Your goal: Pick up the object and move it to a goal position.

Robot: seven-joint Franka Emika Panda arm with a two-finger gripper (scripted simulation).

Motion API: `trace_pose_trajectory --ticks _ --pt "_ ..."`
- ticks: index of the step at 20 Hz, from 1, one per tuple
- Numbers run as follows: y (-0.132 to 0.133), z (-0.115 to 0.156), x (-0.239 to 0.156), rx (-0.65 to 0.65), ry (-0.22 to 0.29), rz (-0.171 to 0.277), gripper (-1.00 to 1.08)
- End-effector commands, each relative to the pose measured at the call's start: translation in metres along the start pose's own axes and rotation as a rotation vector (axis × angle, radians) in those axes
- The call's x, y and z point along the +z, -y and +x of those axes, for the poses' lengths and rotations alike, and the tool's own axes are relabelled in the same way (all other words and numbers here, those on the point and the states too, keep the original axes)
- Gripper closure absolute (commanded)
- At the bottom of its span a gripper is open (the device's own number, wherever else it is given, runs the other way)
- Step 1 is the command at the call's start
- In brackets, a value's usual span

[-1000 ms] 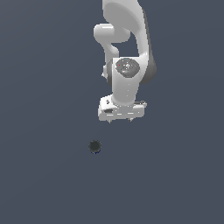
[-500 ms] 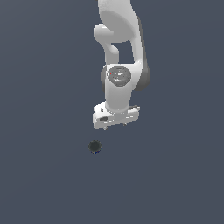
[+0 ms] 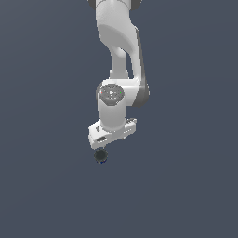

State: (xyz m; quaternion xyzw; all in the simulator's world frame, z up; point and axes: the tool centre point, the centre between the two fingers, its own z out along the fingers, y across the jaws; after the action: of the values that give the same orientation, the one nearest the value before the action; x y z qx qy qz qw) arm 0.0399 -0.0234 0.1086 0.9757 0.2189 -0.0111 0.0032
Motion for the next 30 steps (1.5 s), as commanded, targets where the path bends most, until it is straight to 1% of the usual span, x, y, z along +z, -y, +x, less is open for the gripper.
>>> trace_pose_trajectory --ticks 1,8,15,20,26,30 --pt "-0.012 0.001 0.007 -0.052 -0.004 0.000 -0.92" --pt "-0.045 0.002 0.027 -0.183 -0.013 -0.001 -0.92" --pt "-0.065 0.001 0.040 -0.266 -0.020 -0.002 -0.92" --pt "-0.072 0.000 0.044 -0.294 -0.023 -0.002 -0.92" --pt "-0.073 0.000 0.046 -0.295 -0.022 -0.002 -0.92" --pt "-0.073 0.000 0.058 -0.295 -0.022 -0.002 -0.92"
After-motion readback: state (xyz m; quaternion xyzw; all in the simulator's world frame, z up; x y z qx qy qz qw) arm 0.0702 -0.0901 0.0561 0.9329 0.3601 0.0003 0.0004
